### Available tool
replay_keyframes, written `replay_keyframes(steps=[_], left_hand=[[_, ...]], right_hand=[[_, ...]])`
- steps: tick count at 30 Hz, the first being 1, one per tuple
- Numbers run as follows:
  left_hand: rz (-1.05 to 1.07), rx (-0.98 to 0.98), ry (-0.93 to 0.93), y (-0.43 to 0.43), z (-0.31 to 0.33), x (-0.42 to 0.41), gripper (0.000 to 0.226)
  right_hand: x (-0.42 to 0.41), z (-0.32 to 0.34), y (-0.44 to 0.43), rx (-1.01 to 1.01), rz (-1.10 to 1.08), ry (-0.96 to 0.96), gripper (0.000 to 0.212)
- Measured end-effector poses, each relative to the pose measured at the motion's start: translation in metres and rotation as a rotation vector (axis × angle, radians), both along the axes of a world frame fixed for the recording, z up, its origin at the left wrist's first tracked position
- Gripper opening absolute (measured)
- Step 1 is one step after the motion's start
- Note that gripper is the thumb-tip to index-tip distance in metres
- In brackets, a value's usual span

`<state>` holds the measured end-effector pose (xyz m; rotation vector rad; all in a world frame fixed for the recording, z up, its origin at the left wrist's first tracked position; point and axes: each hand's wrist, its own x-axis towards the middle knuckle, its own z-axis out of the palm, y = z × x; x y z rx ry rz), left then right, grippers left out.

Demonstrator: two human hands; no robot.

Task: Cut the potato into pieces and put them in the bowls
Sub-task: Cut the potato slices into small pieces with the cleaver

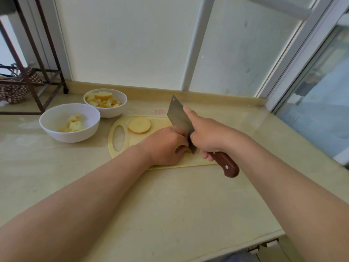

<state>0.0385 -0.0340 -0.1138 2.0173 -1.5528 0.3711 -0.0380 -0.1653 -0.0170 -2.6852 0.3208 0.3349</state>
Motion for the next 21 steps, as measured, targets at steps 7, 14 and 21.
replay_keyframes(steps=[7, 14, 21], left_hand=[[0.006, -0.024, -0.038, 0.005, 0.003, -0.002, 0.019], [0.038, -0.013, -0.075, 0.004, 0.002, 0.001, 0.023], [0.036, -0.019, -0.082, 0.005, 0.004, -0.001, 0.027]], right_hand=[[0.002, -0.001, -0.003, 0.016, -0.014, 0.007, 0.089], [-0.025, 0.007, -0.014, 0.042, -0.008, 0.010, 0.088], [-0.032, 0.010, -0.010, 0.059, 0.004, -0.052, 0.092]])
